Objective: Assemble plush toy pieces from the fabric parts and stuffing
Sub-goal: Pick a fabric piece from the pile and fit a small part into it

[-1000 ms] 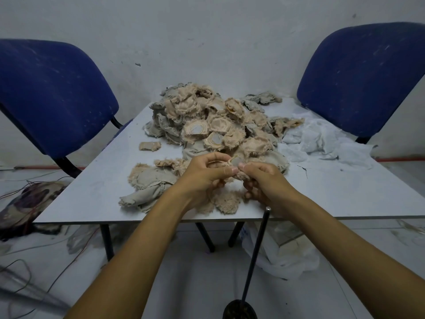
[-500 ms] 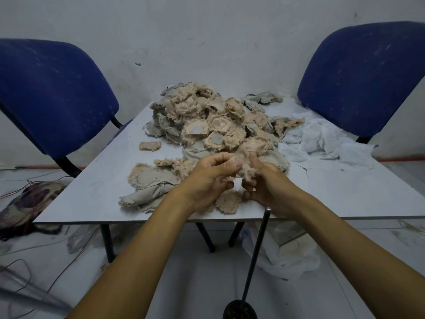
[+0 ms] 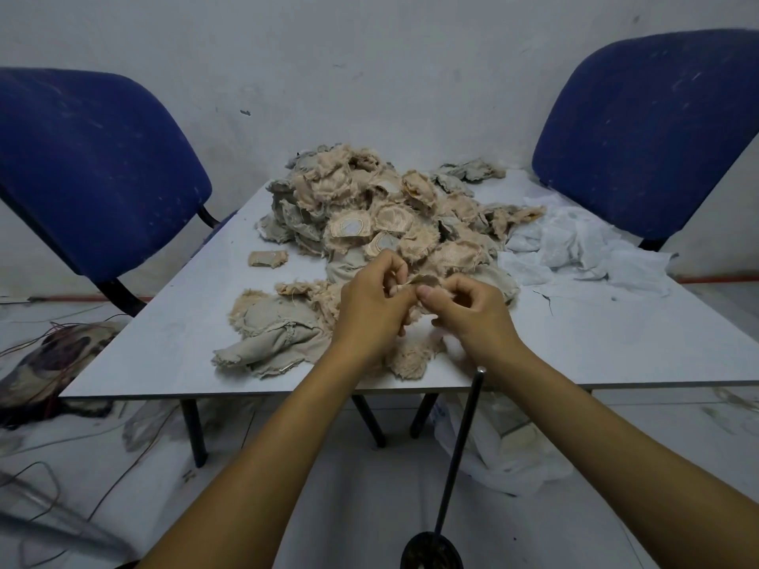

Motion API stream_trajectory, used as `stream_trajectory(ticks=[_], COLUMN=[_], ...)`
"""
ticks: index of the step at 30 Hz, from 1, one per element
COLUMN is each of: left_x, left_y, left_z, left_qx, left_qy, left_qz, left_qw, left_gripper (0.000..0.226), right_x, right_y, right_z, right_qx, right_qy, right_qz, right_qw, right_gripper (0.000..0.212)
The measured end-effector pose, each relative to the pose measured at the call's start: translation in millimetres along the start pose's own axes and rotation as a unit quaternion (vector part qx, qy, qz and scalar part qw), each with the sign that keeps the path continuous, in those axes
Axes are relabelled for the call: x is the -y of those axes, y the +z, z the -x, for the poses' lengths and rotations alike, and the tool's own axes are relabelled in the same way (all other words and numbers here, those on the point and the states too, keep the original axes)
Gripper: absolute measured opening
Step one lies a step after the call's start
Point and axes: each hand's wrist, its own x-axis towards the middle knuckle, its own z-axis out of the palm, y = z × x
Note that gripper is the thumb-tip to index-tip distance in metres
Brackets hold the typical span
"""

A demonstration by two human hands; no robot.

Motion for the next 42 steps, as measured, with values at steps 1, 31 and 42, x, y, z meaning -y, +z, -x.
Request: stream_trajectory(ticks=[1, 31, 42], left_x=[-1, -5, 6], left_y=[-1, -59, -44], left_z=[0, -18, -16], left_qx=[0.009, 0.391, 0.286], left_qy=[0.004, -0.104, 0.020], left_qz=[0.005, -0.283, -0.378], left_qw=[1.000, 0.869, 0.880], left_gripper=[0.027, 0.049, 0.016], right_x=[1, -10, -9], right_y=[0, 2, 0], right_z=[0, 9, 7], right_qx=[-0.021, 0.019, -0.006], right_qy=[-0.022, -0.094, -0.080], right_qz=[0.016, 0.298, 0.291], right_qw=[0.999, 0.950, 0.953], right_gripper=[0.022, 0.007, 0.022])
